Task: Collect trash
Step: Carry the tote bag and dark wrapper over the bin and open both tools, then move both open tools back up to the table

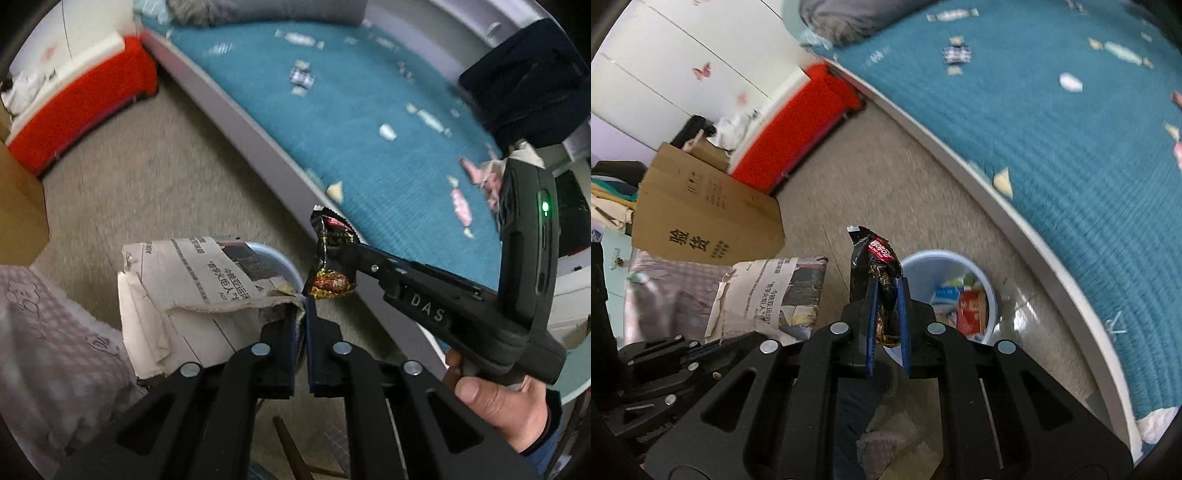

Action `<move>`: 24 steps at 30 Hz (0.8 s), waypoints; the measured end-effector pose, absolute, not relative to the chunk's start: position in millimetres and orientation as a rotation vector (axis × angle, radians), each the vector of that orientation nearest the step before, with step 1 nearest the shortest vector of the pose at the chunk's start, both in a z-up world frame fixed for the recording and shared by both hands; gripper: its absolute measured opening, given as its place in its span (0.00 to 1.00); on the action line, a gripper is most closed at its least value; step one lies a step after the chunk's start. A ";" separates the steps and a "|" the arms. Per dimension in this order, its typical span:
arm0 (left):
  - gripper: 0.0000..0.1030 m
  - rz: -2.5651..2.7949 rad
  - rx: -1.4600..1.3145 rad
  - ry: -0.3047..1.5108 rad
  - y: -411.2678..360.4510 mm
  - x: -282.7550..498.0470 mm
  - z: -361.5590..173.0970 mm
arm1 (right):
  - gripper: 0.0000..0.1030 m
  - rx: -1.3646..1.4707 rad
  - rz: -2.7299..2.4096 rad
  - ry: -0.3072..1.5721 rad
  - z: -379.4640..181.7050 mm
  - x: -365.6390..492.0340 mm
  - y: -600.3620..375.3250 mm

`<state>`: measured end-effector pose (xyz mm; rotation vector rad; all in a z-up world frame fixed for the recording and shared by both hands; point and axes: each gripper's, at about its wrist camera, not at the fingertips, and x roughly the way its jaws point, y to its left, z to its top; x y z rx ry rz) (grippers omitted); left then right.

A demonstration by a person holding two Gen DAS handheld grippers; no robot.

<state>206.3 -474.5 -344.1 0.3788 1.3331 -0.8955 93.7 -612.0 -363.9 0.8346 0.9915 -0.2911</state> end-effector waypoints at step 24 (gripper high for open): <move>0.88 -0.700 0.347 1.381 -469.3 226.3 -343.1 | 0.94 0.932 -0.433 1.033 -391.2 75.6 -620.7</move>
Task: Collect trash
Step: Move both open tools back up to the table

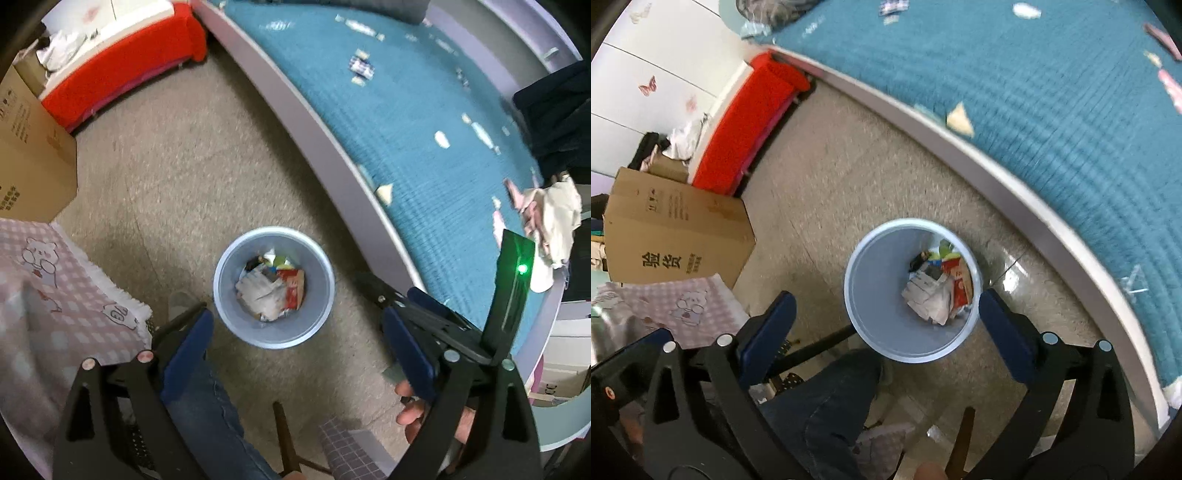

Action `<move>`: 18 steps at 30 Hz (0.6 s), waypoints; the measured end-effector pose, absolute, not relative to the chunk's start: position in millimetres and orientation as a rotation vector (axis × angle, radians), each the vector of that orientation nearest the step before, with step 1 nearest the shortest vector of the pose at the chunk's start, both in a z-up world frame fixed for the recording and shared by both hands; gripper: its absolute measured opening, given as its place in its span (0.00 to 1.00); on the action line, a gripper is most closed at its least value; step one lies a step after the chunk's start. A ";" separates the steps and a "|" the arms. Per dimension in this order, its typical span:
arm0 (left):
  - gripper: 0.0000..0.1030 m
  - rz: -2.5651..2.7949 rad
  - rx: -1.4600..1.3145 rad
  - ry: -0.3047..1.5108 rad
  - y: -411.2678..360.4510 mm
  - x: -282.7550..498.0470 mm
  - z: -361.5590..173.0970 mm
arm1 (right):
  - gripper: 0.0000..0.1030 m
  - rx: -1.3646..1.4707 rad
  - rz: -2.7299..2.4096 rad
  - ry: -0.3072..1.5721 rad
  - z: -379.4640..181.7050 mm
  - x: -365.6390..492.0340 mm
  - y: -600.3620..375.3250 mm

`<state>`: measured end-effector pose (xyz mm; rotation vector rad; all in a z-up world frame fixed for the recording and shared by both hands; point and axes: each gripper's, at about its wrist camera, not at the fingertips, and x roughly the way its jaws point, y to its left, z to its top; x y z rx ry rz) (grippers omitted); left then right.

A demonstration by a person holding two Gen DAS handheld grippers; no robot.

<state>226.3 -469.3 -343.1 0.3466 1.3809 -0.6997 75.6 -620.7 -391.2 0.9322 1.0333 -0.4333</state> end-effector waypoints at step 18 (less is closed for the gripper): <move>0.88 -0.782 0.157 1.038 -379.3 190.5 -191.1 | 0.94 0.734 -0.416 0.764 -215.9 72.8 -559.8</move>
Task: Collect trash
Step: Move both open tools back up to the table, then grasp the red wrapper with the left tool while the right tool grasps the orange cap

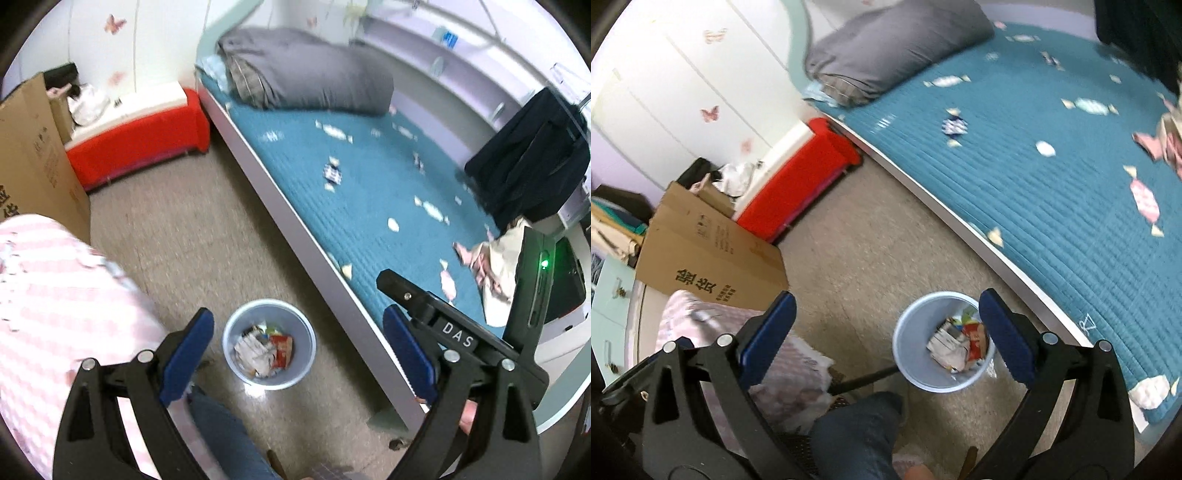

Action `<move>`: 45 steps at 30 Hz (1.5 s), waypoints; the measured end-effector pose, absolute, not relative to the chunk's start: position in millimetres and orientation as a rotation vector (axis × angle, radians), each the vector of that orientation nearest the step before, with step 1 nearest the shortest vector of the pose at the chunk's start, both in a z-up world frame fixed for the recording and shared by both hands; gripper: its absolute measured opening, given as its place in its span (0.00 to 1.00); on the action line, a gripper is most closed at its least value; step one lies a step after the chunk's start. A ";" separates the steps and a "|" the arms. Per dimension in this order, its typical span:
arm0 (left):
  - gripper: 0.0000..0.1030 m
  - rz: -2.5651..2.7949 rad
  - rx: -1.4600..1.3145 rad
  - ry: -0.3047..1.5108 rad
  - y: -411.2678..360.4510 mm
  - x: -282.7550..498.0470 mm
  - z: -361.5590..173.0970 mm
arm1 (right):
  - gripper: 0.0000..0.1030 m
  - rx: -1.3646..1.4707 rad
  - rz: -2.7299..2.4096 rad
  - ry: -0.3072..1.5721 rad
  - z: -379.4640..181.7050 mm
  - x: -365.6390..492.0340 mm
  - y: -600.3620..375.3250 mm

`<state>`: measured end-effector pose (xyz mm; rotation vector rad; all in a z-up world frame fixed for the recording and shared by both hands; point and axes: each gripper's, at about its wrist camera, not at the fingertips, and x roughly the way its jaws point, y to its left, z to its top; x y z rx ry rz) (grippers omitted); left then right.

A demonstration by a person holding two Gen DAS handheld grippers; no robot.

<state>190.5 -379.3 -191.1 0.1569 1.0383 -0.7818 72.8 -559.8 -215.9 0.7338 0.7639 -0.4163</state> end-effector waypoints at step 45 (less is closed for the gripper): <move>0.89 -0.172 -0.122 0.774 35.8 246.0 -180.6 | 0.94 0.222 0.099 0.813 -124.4 228.0 -231.5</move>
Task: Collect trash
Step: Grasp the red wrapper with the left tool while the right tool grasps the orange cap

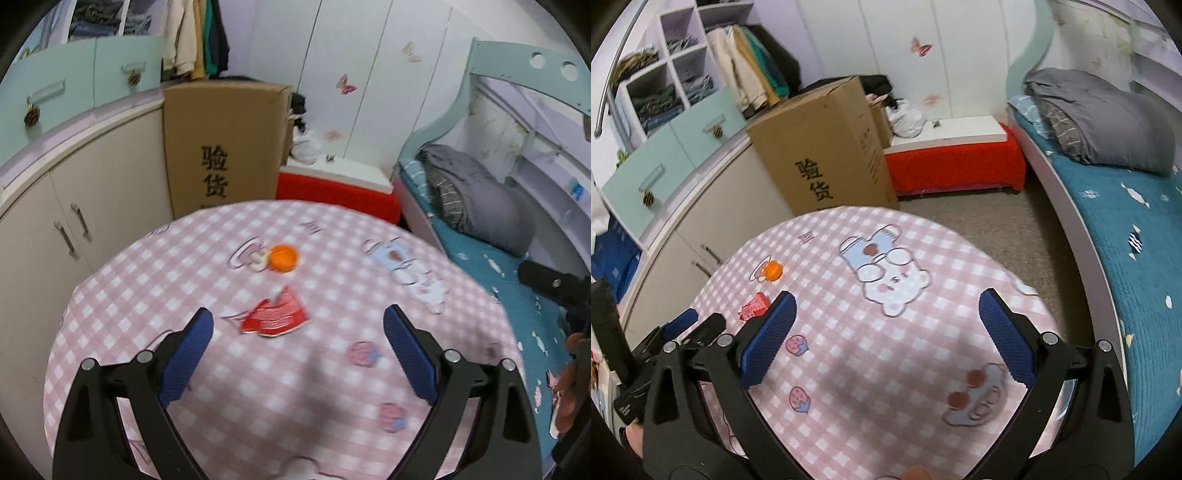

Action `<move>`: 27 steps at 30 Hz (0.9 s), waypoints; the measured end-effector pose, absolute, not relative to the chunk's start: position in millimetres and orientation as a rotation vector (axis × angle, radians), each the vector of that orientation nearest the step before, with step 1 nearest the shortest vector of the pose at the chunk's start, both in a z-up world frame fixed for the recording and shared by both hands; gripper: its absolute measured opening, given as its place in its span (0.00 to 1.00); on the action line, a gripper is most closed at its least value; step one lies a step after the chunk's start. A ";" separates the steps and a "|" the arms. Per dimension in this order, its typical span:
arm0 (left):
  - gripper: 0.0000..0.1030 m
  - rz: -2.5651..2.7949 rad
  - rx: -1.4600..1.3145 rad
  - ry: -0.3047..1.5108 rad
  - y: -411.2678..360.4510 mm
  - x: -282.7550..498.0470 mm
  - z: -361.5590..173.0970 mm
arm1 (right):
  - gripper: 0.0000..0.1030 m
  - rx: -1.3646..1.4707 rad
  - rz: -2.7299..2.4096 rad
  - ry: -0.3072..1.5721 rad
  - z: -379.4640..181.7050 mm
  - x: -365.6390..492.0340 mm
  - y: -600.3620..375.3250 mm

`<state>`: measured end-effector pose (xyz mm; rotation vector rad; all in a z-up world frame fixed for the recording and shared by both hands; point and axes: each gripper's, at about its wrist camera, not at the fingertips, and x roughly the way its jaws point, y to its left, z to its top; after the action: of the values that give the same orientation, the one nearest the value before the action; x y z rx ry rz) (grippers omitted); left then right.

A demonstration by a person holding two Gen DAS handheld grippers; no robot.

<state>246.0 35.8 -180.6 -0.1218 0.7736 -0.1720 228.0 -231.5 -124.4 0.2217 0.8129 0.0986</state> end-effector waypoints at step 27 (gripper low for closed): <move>0.34 -0.148 -0.169 0.843 97.2 261.4 -216.8 | 0.84 0.010 0.358 0.967 -202.9 347.0 -67.7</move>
<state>261.4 97.2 -216.8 -0.1695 0.8434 -0.1481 347.0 -67.7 -202.9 0.0099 0.9667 0.3582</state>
